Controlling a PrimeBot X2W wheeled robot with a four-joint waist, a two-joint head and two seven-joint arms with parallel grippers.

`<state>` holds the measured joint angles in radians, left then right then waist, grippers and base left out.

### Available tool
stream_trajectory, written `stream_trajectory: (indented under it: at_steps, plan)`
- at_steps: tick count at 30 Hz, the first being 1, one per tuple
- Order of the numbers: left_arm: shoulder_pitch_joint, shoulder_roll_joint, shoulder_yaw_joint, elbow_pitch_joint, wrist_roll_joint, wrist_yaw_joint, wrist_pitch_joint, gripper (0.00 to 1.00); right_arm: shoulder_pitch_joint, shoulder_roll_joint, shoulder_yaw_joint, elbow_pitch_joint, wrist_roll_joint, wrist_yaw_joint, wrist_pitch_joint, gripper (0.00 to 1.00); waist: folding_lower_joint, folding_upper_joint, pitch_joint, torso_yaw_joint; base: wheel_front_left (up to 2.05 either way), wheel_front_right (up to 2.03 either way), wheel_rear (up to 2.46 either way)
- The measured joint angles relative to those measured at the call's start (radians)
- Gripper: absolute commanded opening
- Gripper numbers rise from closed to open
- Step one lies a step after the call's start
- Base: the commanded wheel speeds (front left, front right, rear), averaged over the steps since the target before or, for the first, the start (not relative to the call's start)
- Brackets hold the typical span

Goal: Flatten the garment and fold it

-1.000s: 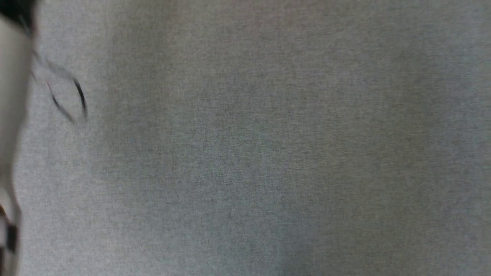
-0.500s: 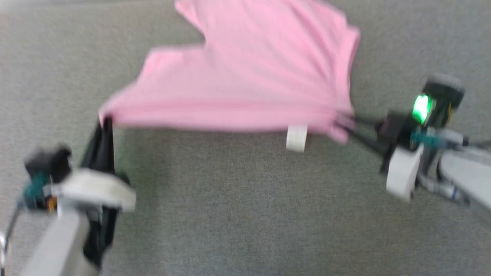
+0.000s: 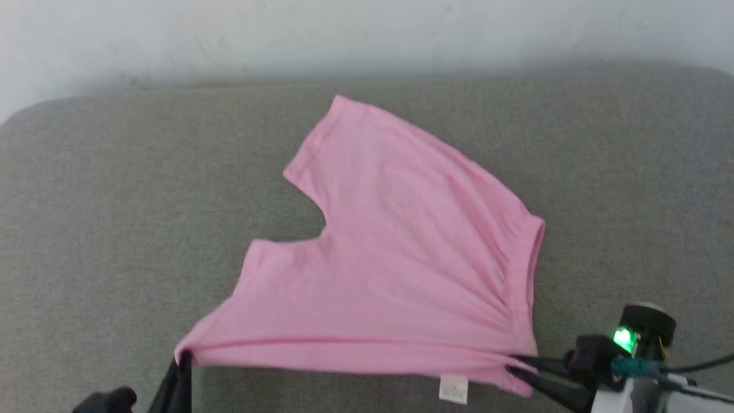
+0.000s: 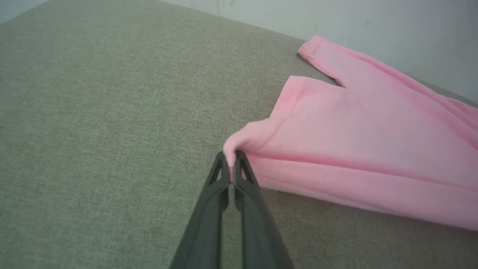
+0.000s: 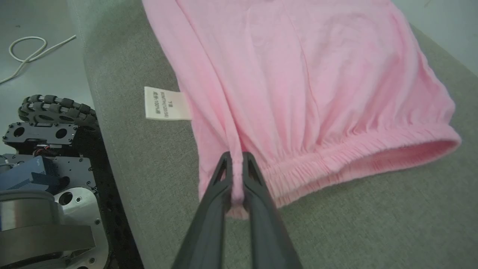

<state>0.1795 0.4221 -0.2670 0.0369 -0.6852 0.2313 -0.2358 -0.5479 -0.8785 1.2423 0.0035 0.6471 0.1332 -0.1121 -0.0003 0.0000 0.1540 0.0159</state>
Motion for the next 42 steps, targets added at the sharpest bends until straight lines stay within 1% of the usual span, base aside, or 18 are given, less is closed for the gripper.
stream_trajectory:
  at_steps: [5,9,13,15,18,20,24,29,34,36,42]
  plan:
    - [0.06,0.001,-0.008,-0.053,-0.011,0.008,0.026,0.0,0.127,-0.023,-0.081,-0.037,-0.006,0.0,0.011,0.0,0.0,0.0,-0.04,0.011,0.0,0.0,0.0]
    - [0.036,0.031,-0.018,-0.066,0.009,0.007,0.04,0.0,0.174,-0.008,-0.166,-0.049,-0.032,0.0,0.006,0.0,0.0002,0.0,-0.043,0.011,0.0,0.0,0.0]
    - [-0.096,0.065,-0.042,-0.058,0.063,-0.011,0.062,0.0,0.181,0.023,-0.279,-0.052,-0.064,0.0,0.008,0.0,0.0003,0.0,-0.029,0.006,0.0,0.0,0.0]
    - [-0.179,0.068,-0.051,-0.044,0.082,-0.021,0.068,0.0,0.182,0.039,-0.327,-0.055,-0.083,0.0,0.021,0.0,0.0004,0.0,-0.018,0.002,0.0,0.0,0.0]
    - [-0.304,0.064,-0.064,-0.013,0.099,-0.047,0.073,0.0,0.183,0.063,-0.399,-0.06,-0.107,0.0,0.037,0.0,0.0004,0.0,0.003,-0.008,0.0,0.0,0.0]
    - [-0.388,0.051,-0.069,0.014,0.1,-0.066,0.085,0.0,0.182,0.076,-0.441,-0.062,-0.124,0.0,0.05,0.0,0.0004,0.0,0.022,-0.015,0.0,0.0,0.0]
    - [-0.565,0.027,-0.086,0.091,0.104,-0.106,0.105,0.0,0.154,0.107,-0.497,-0.061,-0.151,0.0,0.065,0.0,0.0005,0.0,0.073,-0.034,0.0,0.0,0.0]
    - [-0.772,0.012,-0.109,0.24,0.125,-0.157,0.135,0.0,0.055,0.145,-0.506,-0.021,-0.173,0.0,0.092,0.0,0.0006,0.0,0.152,-0.064,0.0,0.0,0.0]
    - [-0.955,-0.014,-0.127,0.418,0.139,-0.207,0.137,0.0,-0.073,0.197,-0.49,0.081,-0.174,0.0,0.112,0.0,0.0007,0.0,0.238,-0.097,0.0,0.0,0.0]
    - [-1.024,-0.025,-0.145,0.494,0.151,-0.229,0.139,0.0,-0.123,0.213,-0.472,0.128,-0.173,0.0,0.123,0.0,0.0007,0.0,0.272,-0.109,0.0,0.0,0.0]
    - [-1.181,-0.077,-0.193,0.726,0.183,-0.272,0.151,0.0,-0.242,0.244,-0.392,0.235,-0.169,0.0,0.137,0.0,0.0006,0.0,0.364,-0.141,0.0,0.0,0.0]
